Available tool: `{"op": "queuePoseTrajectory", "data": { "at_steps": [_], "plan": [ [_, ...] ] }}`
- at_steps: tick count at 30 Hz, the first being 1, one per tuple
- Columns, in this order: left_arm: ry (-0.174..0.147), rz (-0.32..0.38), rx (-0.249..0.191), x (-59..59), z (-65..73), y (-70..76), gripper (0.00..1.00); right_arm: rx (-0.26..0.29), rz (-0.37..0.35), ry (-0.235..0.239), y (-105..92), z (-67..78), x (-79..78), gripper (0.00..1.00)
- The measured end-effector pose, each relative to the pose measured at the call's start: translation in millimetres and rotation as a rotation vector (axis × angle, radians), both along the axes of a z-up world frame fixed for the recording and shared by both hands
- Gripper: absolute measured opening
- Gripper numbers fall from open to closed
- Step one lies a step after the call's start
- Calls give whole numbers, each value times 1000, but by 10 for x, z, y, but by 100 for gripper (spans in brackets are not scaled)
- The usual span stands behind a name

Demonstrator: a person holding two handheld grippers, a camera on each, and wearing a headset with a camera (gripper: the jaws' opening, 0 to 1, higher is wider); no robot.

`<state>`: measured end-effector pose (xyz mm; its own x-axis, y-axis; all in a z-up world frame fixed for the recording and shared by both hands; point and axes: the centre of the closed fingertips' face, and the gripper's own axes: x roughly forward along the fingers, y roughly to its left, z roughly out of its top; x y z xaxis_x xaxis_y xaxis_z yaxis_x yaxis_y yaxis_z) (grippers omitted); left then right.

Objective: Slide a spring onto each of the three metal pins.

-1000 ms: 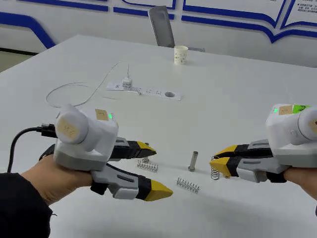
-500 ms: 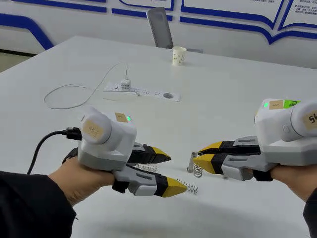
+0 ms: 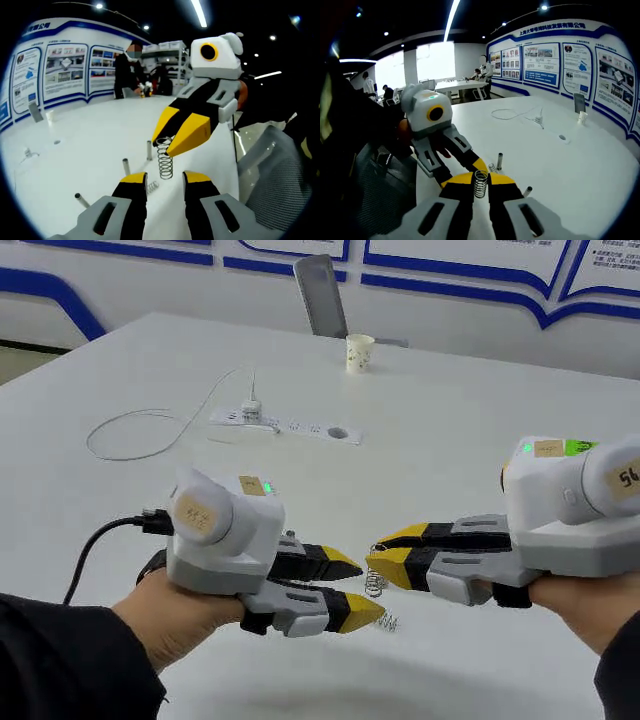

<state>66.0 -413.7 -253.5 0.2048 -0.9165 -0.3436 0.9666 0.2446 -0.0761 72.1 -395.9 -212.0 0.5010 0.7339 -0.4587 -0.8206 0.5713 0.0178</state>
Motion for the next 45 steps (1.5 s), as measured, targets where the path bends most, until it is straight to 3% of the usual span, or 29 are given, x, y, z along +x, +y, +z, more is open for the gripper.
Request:
{"op": "queuePoseTrajectory", "data": {
  "at_steps": [14,22,32,45],
  "plan": [
    [-44,-1,-6,16,26,-1,12,-7,10,-5,23,3,-22,12],
    [-48,2,-12,21,31,5,12,-12,10,-5,11,4,-31,12],
    [-38,16,-15,39,50,66,22,-20,-17,-26,-88,83,34,12],
    [-38,10,16,10,106,260,35,-46,-139,-58,-599,182,204,12]
  ]
}}
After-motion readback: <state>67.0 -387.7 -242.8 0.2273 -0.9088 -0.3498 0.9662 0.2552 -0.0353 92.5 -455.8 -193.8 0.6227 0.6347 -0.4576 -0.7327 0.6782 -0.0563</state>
